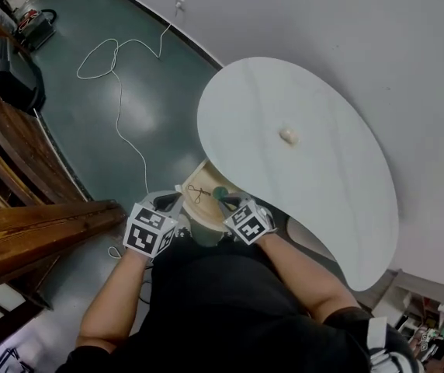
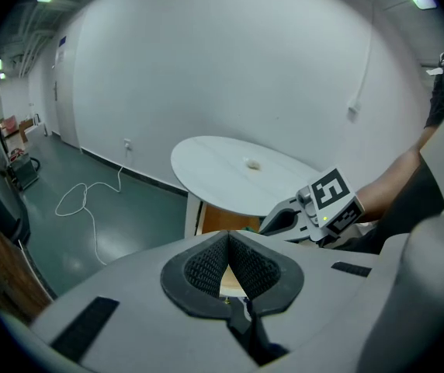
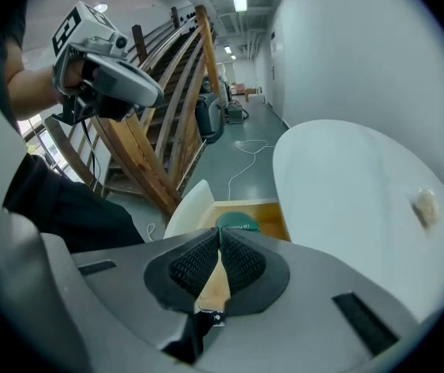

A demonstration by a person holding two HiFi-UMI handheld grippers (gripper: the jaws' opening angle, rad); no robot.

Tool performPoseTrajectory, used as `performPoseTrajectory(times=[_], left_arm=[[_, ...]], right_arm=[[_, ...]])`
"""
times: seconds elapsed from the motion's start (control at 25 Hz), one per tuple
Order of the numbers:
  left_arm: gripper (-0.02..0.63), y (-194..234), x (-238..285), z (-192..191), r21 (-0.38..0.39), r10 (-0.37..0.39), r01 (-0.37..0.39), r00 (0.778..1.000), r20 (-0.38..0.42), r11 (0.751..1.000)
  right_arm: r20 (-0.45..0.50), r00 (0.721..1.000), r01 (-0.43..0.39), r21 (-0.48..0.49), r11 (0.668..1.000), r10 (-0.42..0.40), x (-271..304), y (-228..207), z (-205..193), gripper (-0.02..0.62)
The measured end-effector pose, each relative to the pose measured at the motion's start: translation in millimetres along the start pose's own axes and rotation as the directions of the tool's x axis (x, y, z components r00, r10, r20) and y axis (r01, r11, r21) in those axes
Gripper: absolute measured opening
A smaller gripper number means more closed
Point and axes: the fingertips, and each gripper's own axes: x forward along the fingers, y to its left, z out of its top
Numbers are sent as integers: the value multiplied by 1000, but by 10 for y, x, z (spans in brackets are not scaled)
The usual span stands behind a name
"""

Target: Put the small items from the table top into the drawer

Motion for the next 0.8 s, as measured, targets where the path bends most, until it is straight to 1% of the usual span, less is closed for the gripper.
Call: performPoseTrajectory(times=[0.16,0.4,0.52,0.68,0.8], left_arm=[[14,127,-43,-98,-26,20,-20,1000,-7,999],[14,202,-71,-228,-59,32,-33,999,-22,998],[14,233,-98,-288,-73,39,-41,999,-30,996],[14,257,-132,-407,-93,46,-50,998,-50,994],[14,260,-136,-460,-113,51,-58,997,-60,992]], right_arm=[[-61,998,-2,-41,999,-1,282,4,-36,15],[-140,990,14,-71,997,-24,720,-46,-114,15],[-174,984,27,-73,997,-40,969,-85,-164,15],[-233,972,23,-80,997,-41,1297,-113,-290,15],[-249,966,45,-80,996,-64,1485,-225,-330,15]])
